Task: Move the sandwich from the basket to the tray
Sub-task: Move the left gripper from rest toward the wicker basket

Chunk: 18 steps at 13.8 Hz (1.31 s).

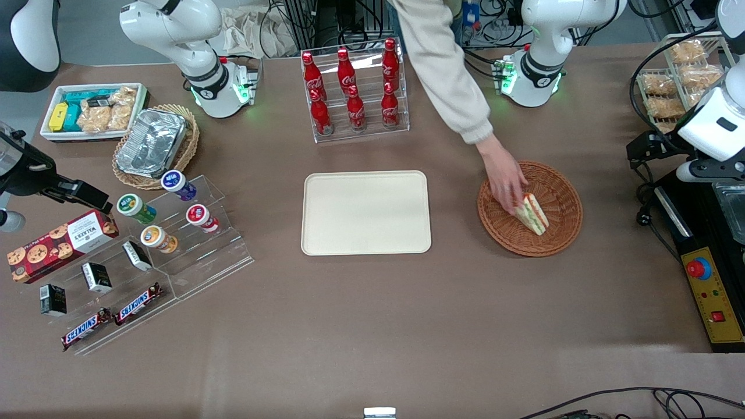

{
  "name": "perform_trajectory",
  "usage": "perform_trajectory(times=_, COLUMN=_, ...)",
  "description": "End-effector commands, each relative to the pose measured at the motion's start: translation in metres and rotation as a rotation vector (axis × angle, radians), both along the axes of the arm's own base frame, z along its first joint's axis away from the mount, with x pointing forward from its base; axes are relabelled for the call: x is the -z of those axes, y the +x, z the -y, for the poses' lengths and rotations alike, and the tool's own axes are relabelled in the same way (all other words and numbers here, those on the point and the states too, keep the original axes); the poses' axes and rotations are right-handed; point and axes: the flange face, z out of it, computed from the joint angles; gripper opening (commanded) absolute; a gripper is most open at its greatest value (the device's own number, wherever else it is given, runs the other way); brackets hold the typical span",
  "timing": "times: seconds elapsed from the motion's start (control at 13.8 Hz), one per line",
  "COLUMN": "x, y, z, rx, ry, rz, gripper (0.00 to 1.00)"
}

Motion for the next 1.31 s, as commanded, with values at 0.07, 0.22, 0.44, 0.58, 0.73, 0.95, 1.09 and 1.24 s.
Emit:
perform_trajectory(times=0.07, x=-0.005, y=0.002, z=0.003, rx=-0.012, ry=-0.012, rz=0.01, gripper=1.0)
perform_trajectory(times=0.22, x=-0.004, y=0.001, z=0.001, rx=-0.019, ry=-0.007, rz=0.007, gripper=1.0)
perform_trajectory(times=0.44, x=0.022, y=-0.022, z=0.001, rx=-0.08, ry=0.001, rz=-0.073, gripper=1.0)
perform_trajectory(times=0.58, x=0.042, y=-0.038, z=0.004, rx=-0.088, ry=-0.027, rz=-0.065, gripper=1.0)
perform_trajectory(times=0.73, x=0.069, y=-0.058, z=0.005, rx=-0.137, ry=-0.108, rz=0.006, gripper=1.0)
perform_trajectory(times=0.95, x=0.114, y=-0.071, z=0.012, rx=-0.272, ry=-0.11, rz=0.031, gripper=1.0)
perform_trajectory(times=1.09, x=0.135, y=-0.064, z=0.028, rx=-0.444, ry=-0.087, rz=-0.005, gripper=1.0)
perform_trajectory(times=1.24, x=0.157, y=-0.056, z=0.045, rx=-0.518, ry=-0.018, rz=-0.006, gripper=1.0)
